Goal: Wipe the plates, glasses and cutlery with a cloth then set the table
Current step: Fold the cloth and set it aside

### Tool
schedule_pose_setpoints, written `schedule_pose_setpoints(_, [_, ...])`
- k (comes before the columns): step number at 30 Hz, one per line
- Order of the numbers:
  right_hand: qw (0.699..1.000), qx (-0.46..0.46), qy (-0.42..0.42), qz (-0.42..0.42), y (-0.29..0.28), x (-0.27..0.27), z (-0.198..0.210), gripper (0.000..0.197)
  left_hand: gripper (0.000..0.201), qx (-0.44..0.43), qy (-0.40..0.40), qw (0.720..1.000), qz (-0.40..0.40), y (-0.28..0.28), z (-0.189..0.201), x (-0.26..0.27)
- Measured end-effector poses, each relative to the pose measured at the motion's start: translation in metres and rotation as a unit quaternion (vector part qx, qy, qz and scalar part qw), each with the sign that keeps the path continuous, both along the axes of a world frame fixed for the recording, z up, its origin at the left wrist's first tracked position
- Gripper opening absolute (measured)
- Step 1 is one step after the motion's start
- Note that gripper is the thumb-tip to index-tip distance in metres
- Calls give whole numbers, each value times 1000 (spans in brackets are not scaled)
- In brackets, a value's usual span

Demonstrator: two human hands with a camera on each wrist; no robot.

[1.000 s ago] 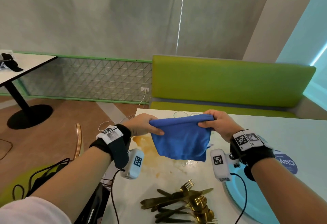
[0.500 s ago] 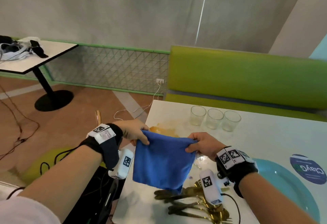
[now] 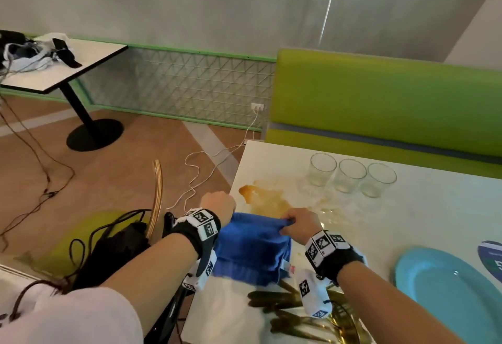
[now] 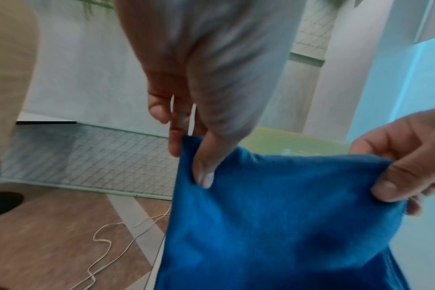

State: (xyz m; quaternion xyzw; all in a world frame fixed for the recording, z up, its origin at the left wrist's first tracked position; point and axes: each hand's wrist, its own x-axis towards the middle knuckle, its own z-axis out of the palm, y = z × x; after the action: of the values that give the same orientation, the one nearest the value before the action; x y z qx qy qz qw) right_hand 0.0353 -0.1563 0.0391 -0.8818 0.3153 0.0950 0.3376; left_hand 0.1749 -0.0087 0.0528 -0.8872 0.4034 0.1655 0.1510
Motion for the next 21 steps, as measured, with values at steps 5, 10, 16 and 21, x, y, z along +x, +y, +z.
schedule_pose_setpoints(5, [981,12,136,140,7,-13,-14,37,26,68,71,995,-6,10,-27,-10])
schedule_pose_setpoints(10, [968,39,172,181,17,-16,-25,38,9,124,145,981,-23,6,-40,-20])
schedule_pose_setpoints(16, [944,-67,169,276,28,-14,-35,49,28,99,108,988,-40,-1,-61,-40])
schedule_pose_setpoints(21, [890,-137,220,374,38,-24,-56,53,59,45,85,995,-20,9,-75,-47])
